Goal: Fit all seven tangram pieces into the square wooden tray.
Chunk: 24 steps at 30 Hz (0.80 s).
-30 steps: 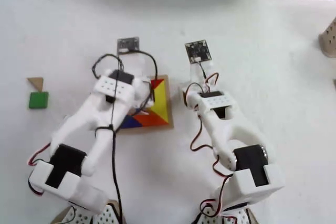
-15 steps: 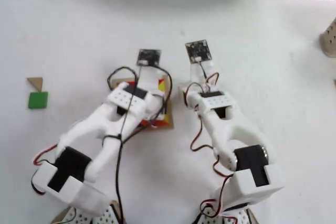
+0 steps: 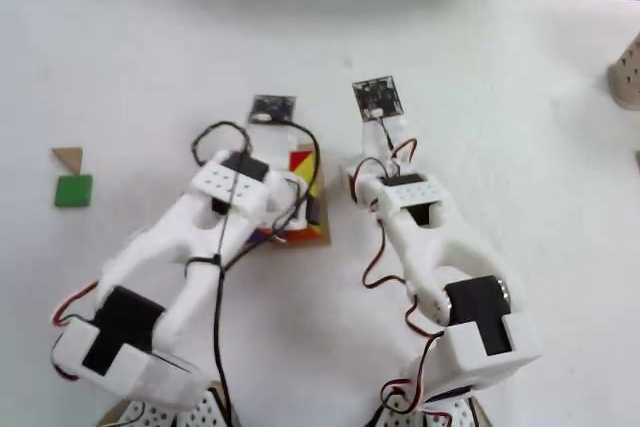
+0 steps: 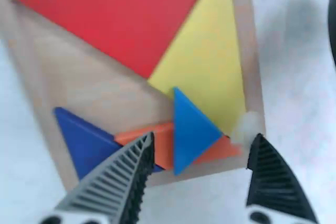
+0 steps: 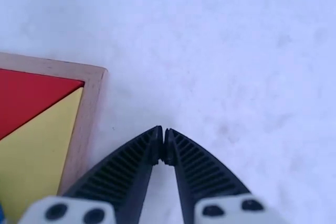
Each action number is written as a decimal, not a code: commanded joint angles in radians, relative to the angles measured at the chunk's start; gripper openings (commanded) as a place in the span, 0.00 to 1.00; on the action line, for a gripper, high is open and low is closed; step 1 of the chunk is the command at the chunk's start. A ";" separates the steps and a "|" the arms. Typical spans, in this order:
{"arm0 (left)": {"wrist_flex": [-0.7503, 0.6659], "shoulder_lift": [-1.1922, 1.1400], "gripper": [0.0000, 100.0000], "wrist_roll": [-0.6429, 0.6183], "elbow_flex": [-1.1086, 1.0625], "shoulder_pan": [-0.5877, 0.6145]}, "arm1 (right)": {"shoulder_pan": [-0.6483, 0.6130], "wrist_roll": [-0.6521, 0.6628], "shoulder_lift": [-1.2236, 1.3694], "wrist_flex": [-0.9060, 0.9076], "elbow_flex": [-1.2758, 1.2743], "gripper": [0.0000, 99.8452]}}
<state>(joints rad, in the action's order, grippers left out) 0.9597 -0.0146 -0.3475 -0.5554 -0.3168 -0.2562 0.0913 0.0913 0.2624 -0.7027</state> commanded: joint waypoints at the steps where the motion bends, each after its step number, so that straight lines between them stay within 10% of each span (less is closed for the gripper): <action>1: 0.003 0.143 0.26 0.009 -0.005 0.067 | 0.008 0.017 -0.010 0.002 0.049 0.02; 24: -0.396 0.317 0.02 -0.183 -0.180 0.516 | -0.208 0.015 -0.280 0.332 -0.078 0.02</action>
<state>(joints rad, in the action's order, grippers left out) 0.6498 0.2585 -0.5117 -0.7503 0.1542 -0.4250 0.0913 -0.1404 0.6229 -0.7795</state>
